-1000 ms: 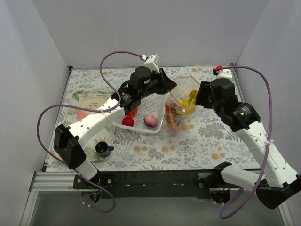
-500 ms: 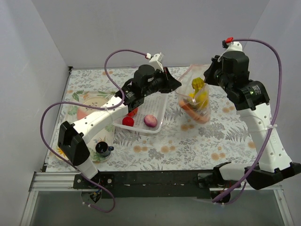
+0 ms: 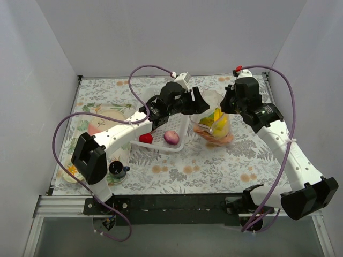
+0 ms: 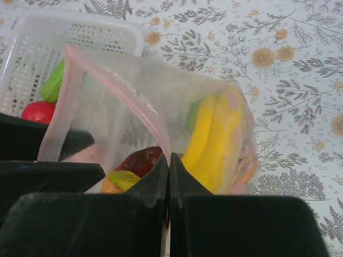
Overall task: Place the food in the zip-top bag and seal the zipper
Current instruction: Adjust the zipper food storage bag at the center of the board, then pick up the fake vegetable from the bin.
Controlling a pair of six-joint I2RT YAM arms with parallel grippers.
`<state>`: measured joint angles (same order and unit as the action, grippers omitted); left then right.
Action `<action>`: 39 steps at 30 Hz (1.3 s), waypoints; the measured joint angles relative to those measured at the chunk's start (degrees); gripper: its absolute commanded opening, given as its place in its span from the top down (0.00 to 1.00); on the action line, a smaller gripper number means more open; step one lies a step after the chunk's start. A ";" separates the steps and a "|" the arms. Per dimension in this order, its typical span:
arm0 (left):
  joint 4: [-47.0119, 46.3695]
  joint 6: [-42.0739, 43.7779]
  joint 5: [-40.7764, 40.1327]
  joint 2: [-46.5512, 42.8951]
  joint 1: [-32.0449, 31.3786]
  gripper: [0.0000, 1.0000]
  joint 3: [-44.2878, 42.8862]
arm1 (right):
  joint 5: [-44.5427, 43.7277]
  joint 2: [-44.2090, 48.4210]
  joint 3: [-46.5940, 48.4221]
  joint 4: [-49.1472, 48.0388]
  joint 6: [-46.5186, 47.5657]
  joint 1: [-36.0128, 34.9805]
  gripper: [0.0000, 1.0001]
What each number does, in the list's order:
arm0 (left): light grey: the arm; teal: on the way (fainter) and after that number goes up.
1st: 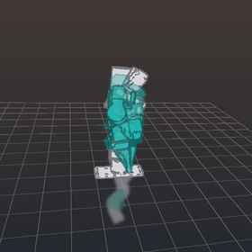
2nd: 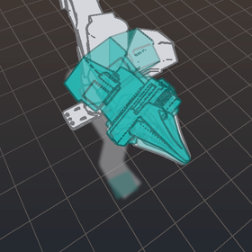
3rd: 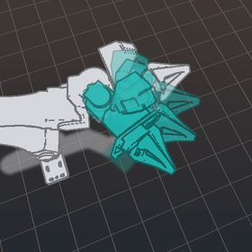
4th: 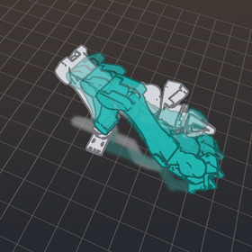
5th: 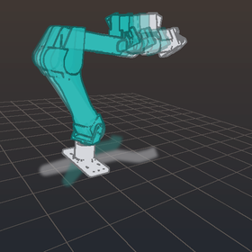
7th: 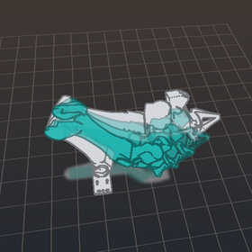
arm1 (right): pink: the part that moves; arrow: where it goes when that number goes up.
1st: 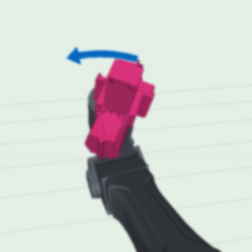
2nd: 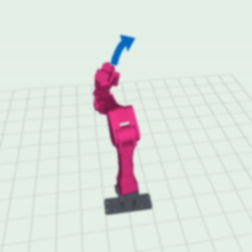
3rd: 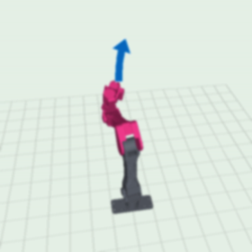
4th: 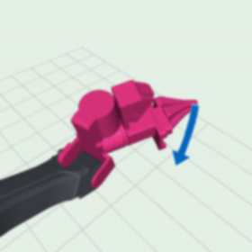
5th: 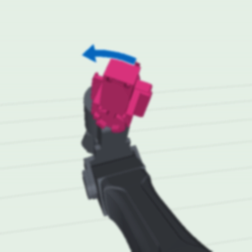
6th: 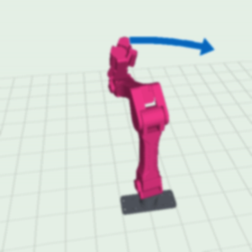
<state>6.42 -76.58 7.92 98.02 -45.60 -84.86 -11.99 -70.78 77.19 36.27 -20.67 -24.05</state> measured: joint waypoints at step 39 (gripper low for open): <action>13.44 -5.09 -14.32 -3.04 6.32 0.21 22.64 | 13.57 -2.56 -6.08 -13.90 -3.61 -0.02 0.99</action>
<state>19.86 -81.67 -6.39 94.98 -39.29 -62.22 1.58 -73.34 71.11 22.37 -24.27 -24.08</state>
